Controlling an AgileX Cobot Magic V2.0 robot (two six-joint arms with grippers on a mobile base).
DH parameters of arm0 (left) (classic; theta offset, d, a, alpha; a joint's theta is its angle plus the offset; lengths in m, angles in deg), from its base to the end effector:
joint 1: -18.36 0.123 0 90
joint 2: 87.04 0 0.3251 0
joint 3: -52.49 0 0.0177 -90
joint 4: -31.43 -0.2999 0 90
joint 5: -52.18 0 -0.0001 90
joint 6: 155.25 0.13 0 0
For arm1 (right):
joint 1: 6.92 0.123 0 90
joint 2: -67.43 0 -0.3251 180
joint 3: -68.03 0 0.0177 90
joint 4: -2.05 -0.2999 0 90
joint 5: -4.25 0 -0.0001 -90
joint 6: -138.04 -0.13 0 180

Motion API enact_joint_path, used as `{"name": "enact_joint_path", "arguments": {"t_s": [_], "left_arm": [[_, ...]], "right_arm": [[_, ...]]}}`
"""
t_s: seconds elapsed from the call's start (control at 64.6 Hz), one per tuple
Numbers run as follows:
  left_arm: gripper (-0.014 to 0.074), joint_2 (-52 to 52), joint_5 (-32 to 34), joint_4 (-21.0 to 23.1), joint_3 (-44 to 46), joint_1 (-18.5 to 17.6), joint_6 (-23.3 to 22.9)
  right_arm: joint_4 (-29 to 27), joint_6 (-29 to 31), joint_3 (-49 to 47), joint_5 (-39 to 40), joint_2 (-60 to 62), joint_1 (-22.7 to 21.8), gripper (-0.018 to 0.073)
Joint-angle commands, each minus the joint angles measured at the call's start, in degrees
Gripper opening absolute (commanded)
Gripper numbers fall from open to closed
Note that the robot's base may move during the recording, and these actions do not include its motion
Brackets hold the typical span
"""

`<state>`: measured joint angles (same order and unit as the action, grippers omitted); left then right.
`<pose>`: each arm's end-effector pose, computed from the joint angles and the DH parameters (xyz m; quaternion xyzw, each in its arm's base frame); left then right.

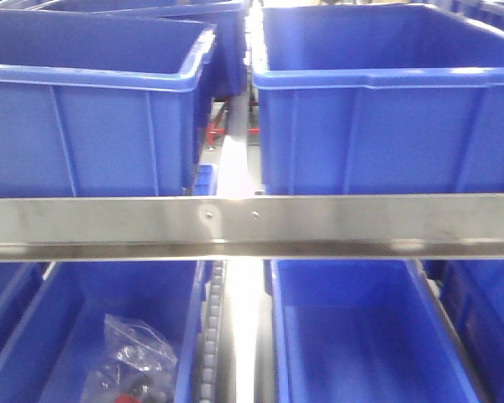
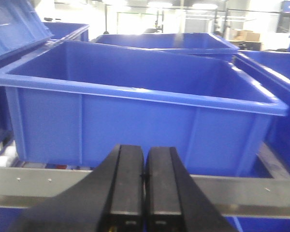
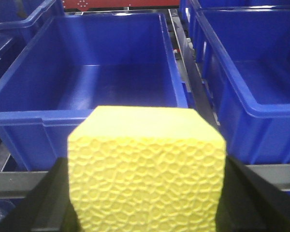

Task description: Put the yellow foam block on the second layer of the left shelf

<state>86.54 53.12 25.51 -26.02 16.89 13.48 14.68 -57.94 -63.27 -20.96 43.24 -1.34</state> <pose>0.1034 -0.0029 0.2170 -0.0220 0.6687 -0.0448 0.7418 0.1138 -0.0011 0.3442 0.0238 0.7516 0.0230 0.6587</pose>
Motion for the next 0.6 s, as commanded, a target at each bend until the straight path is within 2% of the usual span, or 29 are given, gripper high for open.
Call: {"name": "enact_joint_path", "arguments": {"t_s": [0.0,0.588], "left_arm": [[0.0136,0.89,5.03,0.22,-1.4,0.08,-0.26],[0.0136,0.89,5.03,0.22,-1.4,0.08,-0.26]], "right_arm": [[0.71,0.32,-1.54,5.31,-0.4,-0.17,0.0288],[0.71,0.32,-1.54,5.31,-0.4,-0.17,0.0288]]}}
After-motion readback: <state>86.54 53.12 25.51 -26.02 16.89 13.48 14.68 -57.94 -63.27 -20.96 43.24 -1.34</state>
